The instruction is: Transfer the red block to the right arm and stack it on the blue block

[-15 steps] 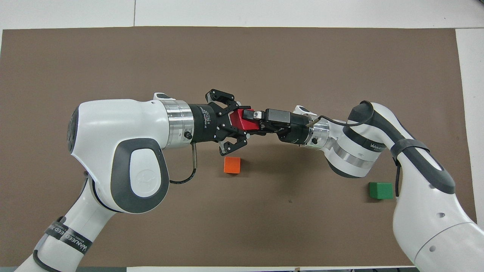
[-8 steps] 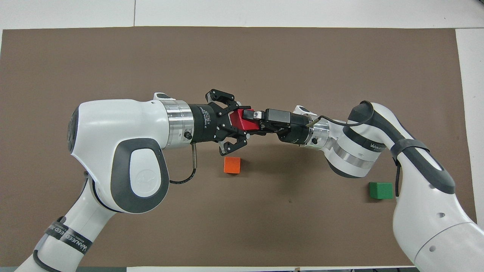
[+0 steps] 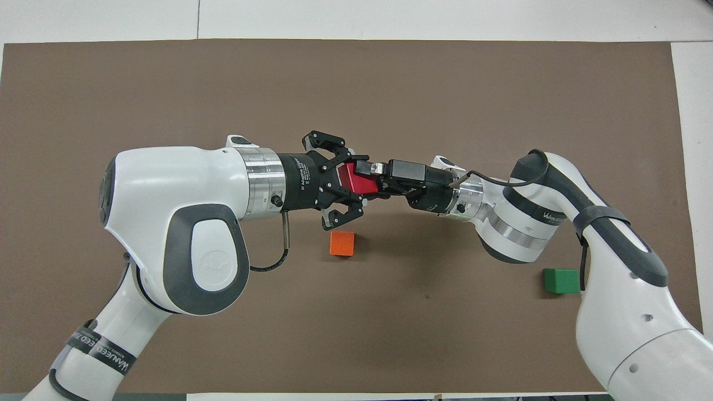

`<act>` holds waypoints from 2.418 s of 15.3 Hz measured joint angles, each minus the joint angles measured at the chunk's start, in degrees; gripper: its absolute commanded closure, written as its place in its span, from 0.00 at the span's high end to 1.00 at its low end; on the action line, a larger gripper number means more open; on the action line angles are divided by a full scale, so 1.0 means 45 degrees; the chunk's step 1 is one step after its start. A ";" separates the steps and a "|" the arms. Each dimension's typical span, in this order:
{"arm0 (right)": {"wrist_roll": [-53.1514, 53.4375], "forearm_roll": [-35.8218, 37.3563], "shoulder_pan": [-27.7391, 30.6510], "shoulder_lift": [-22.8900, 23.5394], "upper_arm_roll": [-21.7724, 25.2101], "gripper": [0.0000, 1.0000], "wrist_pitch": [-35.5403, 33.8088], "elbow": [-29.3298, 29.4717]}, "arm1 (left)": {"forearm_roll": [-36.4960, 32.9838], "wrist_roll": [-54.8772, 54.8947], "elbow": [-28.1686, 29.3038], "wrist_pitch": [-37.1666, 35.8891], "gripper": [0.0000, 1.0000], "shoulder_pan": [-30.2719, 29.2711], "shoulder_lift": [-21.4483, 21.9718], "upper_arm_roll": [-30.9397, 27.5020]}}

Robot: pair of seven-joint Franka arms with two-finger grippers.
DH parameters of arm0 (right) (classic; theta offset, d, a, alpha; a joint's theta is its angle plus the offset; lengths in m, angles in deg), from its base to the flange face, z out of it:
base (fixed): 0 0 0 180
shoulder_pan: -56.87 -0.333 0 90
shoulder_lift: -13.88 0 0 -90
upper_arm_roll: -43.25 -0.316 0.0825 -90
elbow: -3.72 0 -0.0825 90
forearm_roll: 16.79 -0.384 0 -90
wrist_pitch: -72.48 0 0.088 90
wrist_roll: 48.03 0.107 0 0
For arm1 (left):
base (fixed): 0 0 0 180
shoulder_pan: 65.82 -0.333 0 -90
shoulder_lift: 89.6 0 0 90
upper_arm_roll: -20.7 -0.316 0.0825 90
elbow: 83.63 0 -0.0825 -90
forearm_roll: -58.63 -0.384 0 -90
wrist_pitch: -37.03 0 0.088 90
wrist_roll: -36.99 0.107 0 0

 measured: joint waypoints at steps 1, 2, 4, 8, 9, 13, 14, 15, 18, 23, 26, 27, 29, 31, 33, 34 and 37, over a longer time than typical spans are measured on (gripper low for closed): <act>-0.0014 -0.0013 -0.0085 0.0000 -0.0007 0.00 0.0108 0.0012 | 0.0000 0.0005 0.0002 0.0001 1.00 0.0110 0.0000 0.0010; -0.0024 -0.0023 -0.0157 0.0000 -0.0010 0.00 0.0140 0.0017 | 0.0000 0.0007 0.0003 0.0003 1.00 0.0197 0.0001 0.0012; -0.0040 -0.0027 -0.0199 -0.0001 -0.0014 0.00 0.0145 0.0018 | 0.0000 0.0008 0.0003 0.0009 1.00 0.0257 0.0001 0.0009; -0.0045 -0.0029 -0.0197 -0.0001 -0.0011 0.00 0.0146 0.0025 | -0.0001 0.0031 0.0003 -0.0009 1.00 0.0241 0.0045 -0.0085; -0.0045 -0.0029 -0.0197 -0.0001 -0.0011 0.00 0.0152 0.0026 | -0.0018 0.0035 0.0003 -0.0094 1.00 0.0192 0.0137 -0.0122; -0.0046 -0.0029 -0.0194 -0.0004 -0.0008 0.00 0.0386 0.0044 | -0.1348 0.0420 -0.0052 -0.2263 1.00 -0.1104 0.1194 -0.0228; -0.0046 -0.0029 -0.0183 -0.0021 0.0000 0.00 0.0630 0.0066 | -0.1538 0.0756 -0.0081 -0.3171 1.00 -0.1663 0.1537 -0.0261; -0.0046 -0.0021 -0.0164 -0.0071 0.0017 0.00 0.0964 0.0095 | -0.1611 0.1341 -0.0098 -0.4196 1.00 -0.2307 0.1850 -0.0290; 0.0179 0.0983 -0.0072 -0.0498 0.0075 0.00 0.2471 0.0267 | -0.1837 0.3920 -0.0100 -0.7155 1.00 -0.4349 0.2393 -0.0417; 0.2532 0.5501 0.1774 -0.1648 0.0131 0.00 0.3703 0.0610 | -0.5544 0.6703 -0.0113 -0.8258 1.00 -0.5706 0.2440 -0.0488; 0.3164 0.7763 0.3385 -0.1918 0.0166 0.00 0.3129 0.0612 | -0.8390 0.9094 -0.0184 -0.8224 1.00 -0.5706 0.2438 -0.0402; 0.3553 0.8529 0.3788 -0.2020 0.0183 0.00 0.3026 0.0628 | -0.9092 1.0282 -0.0254 -0.8223 1.00 -0.5726 0.2436 -0.0418; 0.5033 1.0409 0.4244 -0.2392 0.0251 0.00 0.2991 0.0826 | -1.0295 1.2682 -0.0314 -0.8233 1.00 -0.5821 0.2429 -0.0487; 0.6983 1.3047 0.4385 -0.2891 0.0281 0.00 0.3005 0.1360 | -1.0945 1.4822 -0.0313 -0.8237 1.00 -0.5951 0.2412 -0.0506; 0.8626 1.5551 0.4334 -0.3267 0.0267 0.00 0.3016 0.1953 | -1.1139 1.6409 -0.0317 -0.8237 1.00 -0.6126 0.2399 -0.0519; 0.9223 1.6781 0.4294 -0.3374 0.0245 0.00 0.3017 0.2191 | -1.1379 1.7303 -0.0344 -0.8241 1.00 -0.6271 0.2381 -0.0521; 1.0293 2.0367 0.4143 -0.3443 0.0206 0.00 0.3021 0.2573 | -1.2578 1.9225 -0.1136 -0.8825 1.00 -0.6456 0.1778 -0.0530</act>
